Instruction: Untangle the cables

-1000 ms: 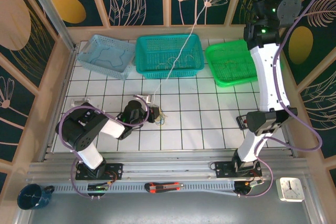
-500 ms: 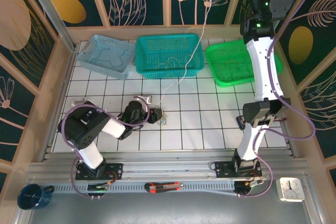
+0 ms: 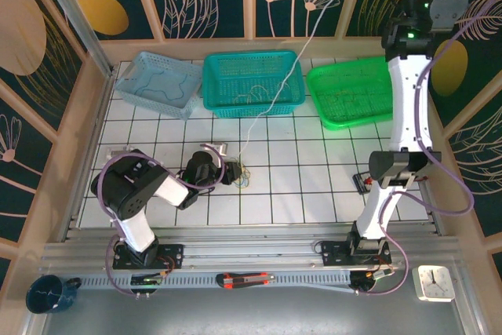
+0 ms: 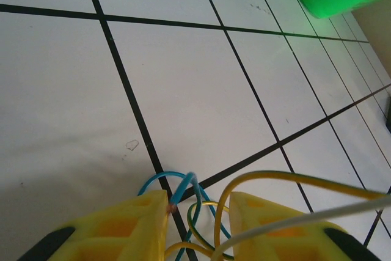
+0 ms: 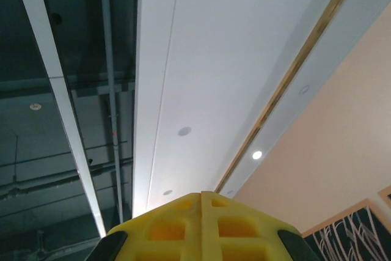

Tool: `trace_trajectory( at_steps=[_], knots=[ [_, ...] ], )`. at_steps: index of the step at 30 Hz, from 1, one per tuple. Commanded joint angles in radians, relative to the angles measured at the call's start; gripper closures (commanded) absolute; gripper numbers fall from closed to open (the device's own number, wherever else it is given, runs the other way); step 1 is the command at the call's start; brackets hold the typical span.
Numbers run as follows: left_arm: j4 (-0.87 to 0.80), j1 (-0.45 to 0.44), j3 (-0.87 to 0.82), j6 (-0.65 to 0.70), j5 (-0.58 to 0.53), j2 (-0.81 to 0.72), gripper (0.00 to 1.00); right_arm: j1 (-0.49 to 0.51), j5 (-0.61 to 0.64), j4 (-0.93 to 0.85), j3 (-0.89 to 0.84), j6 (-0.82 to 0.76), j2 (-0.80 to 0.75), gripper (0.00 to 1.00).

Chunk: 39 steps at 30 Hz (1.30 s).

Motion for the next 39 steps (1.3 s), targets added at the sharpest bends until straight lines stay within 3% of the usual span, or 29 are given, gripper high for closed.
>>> trace_trajectory(
  at_steps=[1,7,10,24,28,39],
  knots=[
    [-0.002,-0.004,-0.020,-0.017,0.027,0.028,0.71,-0.033,0.021,0.059,0.027,0.031,-0.065,1.00],
    [-0.009,-0.004,-0.021,-0.020,0.023,0.016,0.79,-0.040,0.004,0.065,0.025,0.034,-0.072,1.00],
    [-0.014,-0.003,-0.022,-0.023,0.017,0.004,0.77,-0.035,-0.005,0.064,0.019,0.037,-0.072,1.00],
    [-0.166,-0.003,0.011,-0.049,-0.003,-0.214,0.30,0.060,-0.058,0.057,-0.042,-0.027,-0.050,1.00],
    [-0.214,-0.003,0.000,-0.079,-0.074,-0.338,0.02,0.112,-0.049,0.061,-0.037,-0.063,-0.008,1.00],
    [-0.336,-0.003,-0.019,-0.174,-0.182,-0.580,0.01,0.165,0.031,0.125,0.062,-0.053,0.208,1.00]
  ],
)
